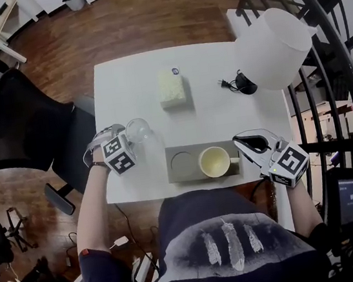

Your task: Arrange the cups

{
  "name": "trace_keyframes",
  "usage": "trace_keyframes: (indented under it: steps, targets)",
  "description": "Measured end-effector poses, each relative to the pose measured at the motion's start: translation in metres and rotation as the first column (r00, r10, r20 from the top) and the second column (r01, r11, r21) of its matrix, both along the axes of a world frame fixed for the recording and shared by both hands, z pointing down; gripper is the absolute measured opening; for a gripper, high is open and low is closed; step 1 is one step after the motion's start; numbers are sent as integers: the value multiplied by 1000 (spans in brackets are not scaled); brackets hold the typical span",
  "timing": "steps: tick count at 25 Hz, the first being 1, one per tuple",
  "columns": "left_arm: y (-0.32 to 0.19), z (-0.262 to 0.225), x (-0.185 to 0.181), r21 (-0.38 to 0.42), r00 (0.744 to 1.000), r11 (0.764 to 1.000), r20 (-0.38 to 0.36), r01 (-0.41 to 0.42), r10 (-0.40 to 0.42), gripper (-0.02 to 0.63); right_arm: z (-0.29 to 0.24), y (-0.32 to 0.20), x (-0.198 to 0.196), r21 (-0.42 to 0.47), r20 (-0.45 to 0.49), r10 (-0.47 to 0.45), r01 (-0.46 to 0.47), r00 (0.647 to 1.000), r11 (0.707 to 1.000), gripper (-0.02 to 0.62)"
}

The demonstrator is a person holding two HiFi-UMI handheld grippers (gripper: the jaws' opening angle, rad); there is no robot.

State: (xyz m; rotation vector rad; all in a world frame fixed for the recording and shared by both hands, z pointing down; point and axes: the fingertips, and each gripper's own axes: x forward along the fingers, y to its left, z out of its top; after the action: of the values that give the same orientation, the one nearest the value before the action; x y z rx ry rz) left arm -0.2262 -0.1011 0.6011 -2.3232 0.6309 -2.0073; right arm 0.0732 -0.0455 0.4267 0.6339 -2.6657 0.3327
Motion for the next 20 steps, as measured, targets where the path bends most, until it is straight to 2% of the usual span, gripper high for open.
trace_keyframes:
  steps: [4,5,12,20]
  targets:
    - [-4,3,0,41,996,997,63,-61,58,68,0,0,2,-3,-1,7,-7,1000,1000,3]
    - [-5,4,0,48,996,997,69,-65,62,56,-1,0,2,-1,-2,7,-7,1000,1000,3]
    - [-11,4,1,43,996,997,69,-57,54,51,5,0,7,-3,-23,17,-17,1000,1000,3]
    - [-6,5,2,-2,1000,1000,14,2,-2,44,9,2,6,-13,-11,27,-27,1000,1000,3]
